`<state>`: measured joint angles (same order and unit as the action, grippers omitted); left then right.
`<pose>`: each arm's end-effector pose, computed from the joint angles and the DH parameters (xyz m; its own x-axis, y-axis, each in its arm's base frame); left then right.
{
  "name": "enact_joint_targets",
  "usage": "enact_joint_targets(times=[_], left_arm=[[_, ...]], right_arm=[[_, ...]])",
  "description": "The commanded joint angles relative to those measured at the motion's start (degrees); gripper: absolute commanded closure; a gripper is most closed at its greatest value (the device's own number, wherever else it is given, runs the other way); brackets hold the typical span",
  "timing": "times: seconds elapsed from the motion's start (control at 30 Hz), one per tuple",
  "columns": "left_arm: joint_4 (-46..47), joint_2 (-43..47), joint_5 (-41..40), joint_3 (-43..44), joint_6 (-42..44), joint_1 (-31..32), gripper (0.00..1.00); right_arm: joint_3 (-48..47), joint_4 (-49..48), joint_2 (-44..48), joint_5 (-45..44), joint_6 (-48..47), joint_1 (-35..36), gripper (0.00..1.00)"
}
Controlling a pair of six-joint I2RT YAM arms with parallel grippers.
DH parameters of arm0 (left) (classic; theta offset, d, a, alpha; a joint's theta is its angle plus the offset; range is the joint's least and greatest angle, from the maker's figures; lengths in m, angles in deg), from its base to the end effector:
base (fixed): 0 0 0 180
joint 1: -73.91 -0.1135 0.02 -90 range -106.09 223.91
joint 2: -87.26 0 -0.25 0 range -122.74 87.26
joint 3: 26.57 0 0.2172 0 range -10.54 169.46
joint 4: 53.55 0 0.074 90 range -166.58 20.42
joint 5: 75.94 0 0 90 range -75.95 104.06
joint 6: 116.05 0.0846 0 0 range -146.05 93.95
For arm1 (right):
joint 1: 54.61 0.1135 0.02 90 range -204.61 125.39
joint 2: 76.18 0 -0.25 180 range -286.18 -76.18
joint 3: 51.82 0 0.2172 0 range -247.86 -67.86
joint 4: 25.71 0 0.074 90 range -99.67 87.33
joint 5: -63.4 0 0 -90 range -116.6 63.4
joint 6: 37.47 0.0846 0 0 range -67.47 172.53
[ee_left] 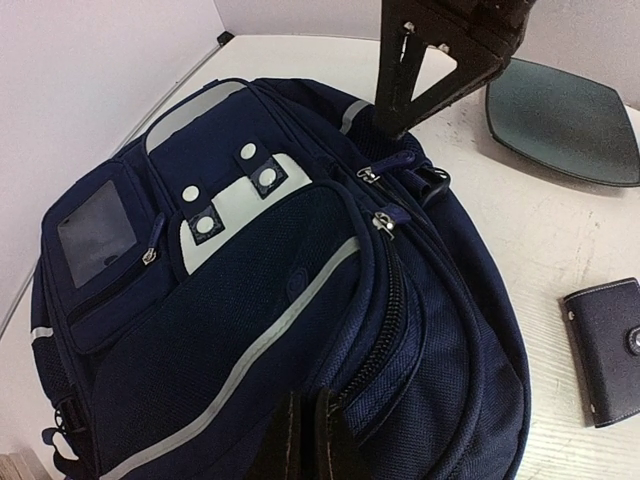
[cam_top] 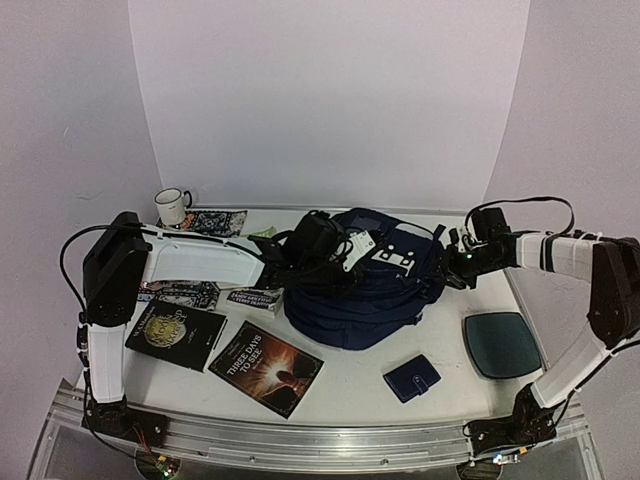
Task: Pack the student bag
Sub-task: Pick up the second largest pocket of the bag from the student bag.
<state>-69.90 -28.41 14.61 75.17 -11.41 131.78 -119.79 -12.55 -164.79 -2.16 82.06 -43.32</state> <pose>0.2525 -0.4036 0.2066 -0.0443 0.5458 -0.8368 0.8914 0.3998 0.2136 0.3292 0.1014 0.2029 -0.7287 0.3121 -0.6096 -0.1796 0.7719 0.6098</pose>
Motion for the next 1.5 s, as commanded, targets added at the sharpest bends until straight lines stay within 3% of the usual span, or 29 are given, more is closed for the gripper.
enact_joint_targets(times=[0.0, 0.33, 0.77, 0.87, 1.0, 1.1, 1.47], left_arm=[[2.34, 1.19, -1.27, 0.84, -2.03, -1.59, 1.00], [2.43, 1.40, -1.50, 0.95, -2.05, -1.64, 1.00], [2.51, 1.05, -0.87, 1.39, -2.55, -1.59, 1.00], [2.51, 1.17, -0.77, 1.23, -2.60, -1.62, 1.00], [2.51, 1.73, -1.59, 0.57, -2.53, -1.62, 1.00], [2.51, 2.28, -3.00, -0.04, -2.19, -1.62, 1.00], [1.49, 3.08, -9.13, -1.83, -2.11, -2.13, 1.00]], right_arm=[[1.10, -6.63, -2.10, 2.19, 9.47, 0.27, 0.66], [3.37, -7.33, -5.22, -1.13, 13.01, 0.30, 0.64], [6.39, -14.37, -4.49, 6.90, 16.71, 0.38, 0.69], [6.54, -14.52, -3.82, 6.68, 16.79, 0.39, 0.74], [6.59, -13.99, -2.93, 5.46, 15.93, 0.30, 0.87], [6.07, -11.34, -2.39, 3.95, 13.48, 0.30, 0.99], [-2.22, 9.71, -0.79, -0.44, -6.91, 0.21, 0.99]])
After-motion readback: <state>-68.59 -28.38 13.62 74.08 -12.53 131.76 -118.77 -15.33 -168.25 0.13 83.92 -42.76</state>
